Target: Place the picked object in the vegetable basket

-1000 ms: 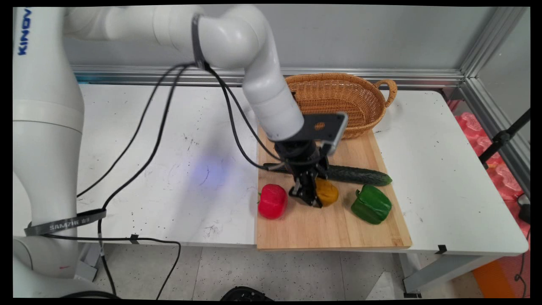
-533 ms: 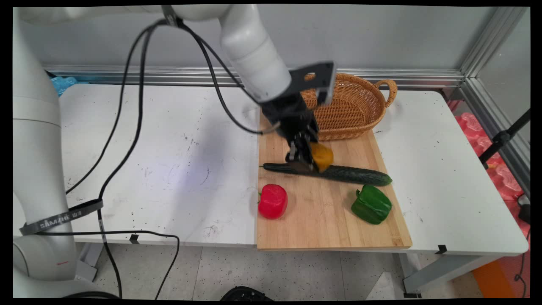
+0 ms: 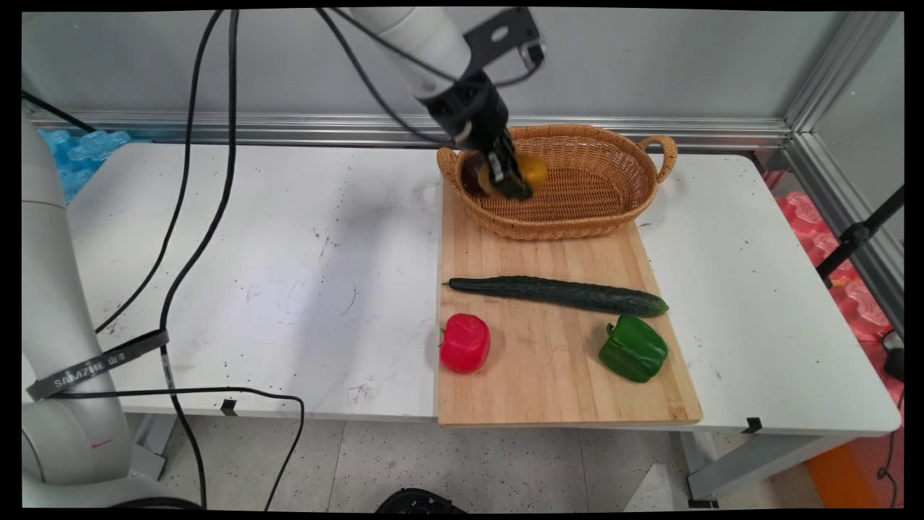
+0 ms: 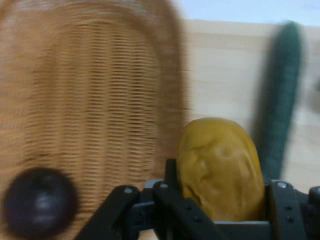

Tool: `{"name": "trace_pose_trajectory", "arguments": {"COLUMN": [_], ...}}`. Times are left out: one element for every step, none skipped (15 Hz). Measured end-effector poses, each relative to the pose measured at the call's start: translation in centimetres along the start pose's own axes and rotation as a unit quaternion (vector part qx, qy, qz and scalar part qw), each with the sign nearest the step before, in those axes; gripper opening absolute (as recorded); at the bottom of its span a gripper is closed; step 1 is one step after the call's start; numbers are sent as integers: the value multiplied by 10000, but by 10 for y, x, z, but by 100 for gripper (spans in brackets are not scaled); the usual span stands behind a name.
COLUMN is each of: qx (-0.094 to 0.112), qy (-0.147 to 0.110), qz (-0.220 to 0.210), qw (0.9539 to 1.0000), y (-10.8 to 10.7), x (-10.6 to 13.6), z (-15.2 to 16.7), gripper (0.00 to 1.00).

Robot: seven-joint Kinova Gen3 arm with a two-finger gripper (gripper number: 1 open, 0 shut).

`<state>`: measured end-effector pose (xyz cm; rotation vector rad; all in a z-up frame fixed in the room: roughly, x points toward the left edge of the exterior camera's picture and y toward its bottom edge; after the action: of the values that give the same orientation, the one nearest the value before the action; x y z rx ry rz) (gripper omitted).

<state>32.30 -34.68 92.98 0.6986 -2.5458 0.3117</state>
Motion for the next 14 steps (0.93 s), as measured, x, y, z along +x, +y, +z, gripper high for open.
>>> {"name": "trace_pose_trajectory", "arguments": {"qx": [139, 296, 454, 608, 728, 858, 969, 1049, 1094, 1156, 1190, 1215, 1220, 1215], "qy": [21, 51, 85, 116, 140, 165, 183, 191, 195, 194, 187, 173, 152, 130], "qz": [-164, -358, -552, -737, -891, -1052, -1190, -1296, -1356, -1453, -1528, -1599, -1655, -1698], "qw": [9998, 9989, 9974, 9954, 9933, 9906, 9880, 9858, 9845, 9824, 9809, 9795, 9785, 9779], "y": [-9, -19, -30, -40, -50, -60, -70, -78, -83, -90, -97, -103, -109, -115], "x": [1, 2, 4, 6, 8, 10, 12, 14, 15, 17, 18, 19, 19, 20], "z": [0, 1, 4, 8, 12, 18, 24, 31, 35, 44, 52, 61, 71, 82], "gripper": [0, 0, 0, 0, 0, 0, 0, 0, 0, 0, 0, 0, 0, 0]}}
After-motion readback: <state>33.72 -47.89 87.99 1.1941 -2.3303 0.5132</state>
